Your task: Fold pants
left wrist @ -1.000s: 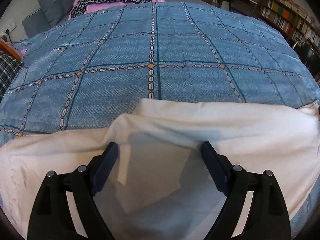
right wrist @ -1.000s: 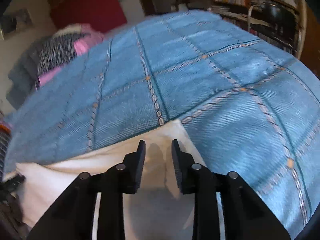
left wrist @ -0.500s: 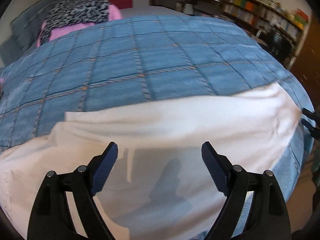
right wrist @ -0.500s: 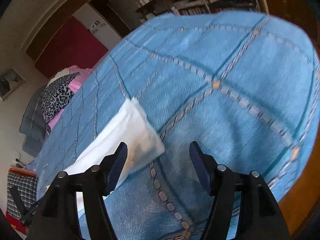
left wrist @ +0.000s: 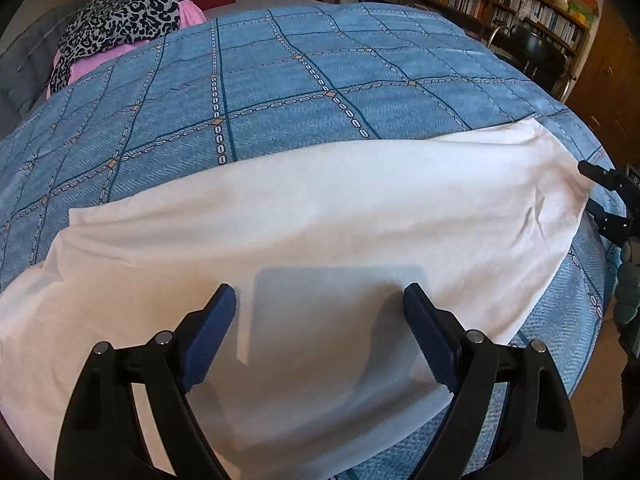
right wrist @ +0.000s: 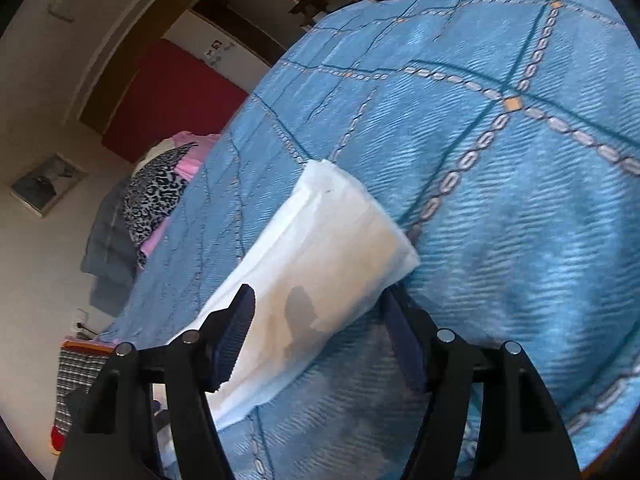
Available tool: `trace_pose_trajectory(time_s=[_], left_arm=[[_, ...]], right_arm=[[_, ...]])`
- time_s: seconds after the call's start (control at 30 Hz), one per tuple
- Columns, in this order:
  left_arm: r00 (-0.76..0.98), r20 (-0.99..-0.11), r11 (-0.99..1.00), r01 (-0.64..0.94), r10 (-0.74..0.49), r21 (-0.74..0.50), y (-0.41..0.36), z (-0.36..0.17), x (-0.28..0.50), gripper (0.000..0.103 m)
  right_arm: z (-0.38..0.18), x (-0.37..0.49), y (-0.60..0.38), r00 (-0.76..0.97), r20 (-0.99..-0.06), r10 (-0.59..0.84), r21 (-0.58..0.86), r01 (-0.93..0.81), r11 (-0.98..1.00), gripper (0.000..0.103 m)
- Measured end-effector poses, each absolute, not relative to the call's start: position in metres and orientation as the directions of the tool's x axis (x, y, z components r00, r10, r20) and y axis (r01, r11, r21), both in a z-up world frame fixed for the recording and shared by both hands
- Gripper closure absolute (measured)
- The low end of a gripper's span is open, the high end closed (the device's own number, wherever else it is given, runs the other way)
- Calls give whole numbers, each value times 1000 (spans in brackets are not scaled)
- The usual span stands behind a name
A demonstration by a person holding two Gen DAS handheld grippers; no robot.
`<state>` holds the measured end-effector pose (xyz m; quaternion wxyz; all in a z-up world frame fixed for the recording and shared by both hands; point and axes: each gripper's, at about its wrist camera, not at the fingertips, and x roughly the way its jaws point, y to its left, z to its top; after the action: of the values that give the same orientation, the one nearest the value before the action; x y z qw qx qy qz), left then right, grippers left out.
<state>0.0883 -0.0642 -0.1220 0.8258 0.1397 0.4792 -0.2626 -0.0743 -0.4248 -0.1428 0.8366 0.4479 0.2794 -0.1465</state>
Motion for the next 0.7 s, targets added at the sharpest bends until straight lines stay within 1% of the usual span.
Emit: trace_pose_trajectory(time_s=[0.03, 0.1, 0.17, 0.2, 0.23, 0.27, 0.33, 0.4, 0.5, 0.6, 0.7], left_arm=[[401, -865, 823, 567, -301, -23, -65, -123, 89, 16], [397, -867, 824, 566, -301, -28, -64, -124, 90, 16], [396, -867, 825, 565, -302, -30, -64, -124, 90, 16], [396, -867, 824, 565, -303, -30, -64, -124, 90, 16], [395, -867, 824, 566, -304, -31, -64, -124, 90, 15], [394, -867, 823, 567, -305, -32, -64, -125, 90, 15], [391, -867, 823, 566, -308, -36, -63, -125, 91, 15], [389, -867, 825, 563, -312, -44, -62, -123, 92, 15], [388, -864, 834, 548, -321, -63, -57, -119, 96, 15], [390, -857, 846, 525, -337, -93, -48, -113, 101, 15], [408, -846, 856, 507, -342, -102, -39, -107, 105, 15]], right_arm=[[-143, -72, -425, 804, -595, 5, 672, 494, 552, 38], [-145, -68, -426, 806, -591, -7, 673, 498, 547, 42], [-146, -64, -426, 802, -597, -24, 673, 517, 529, 51], [-147, -63, -426, 803, -595, -32, 675, 521, 522, 54], [-146, -62, -425, 798, -602, -41, 669, 531, 521, 66], [-144, -60, -424, 789, -612, -49, 654, 540, 530, 80], [-136, -54, -419, 786, -616, -56, 632, 534, 562, 89], [-118, -48, -406, 786, -611, -91, 582, 524, 621, 90], [-91, -38, -386, 806, -582, -109, 536, 480, 694, 91], [-62, -25, -359, 838, -538, -87, 498, 399, 770, 91], [-37, -11, -328, 869, -495, -32, 474, 300, 828, 92]])
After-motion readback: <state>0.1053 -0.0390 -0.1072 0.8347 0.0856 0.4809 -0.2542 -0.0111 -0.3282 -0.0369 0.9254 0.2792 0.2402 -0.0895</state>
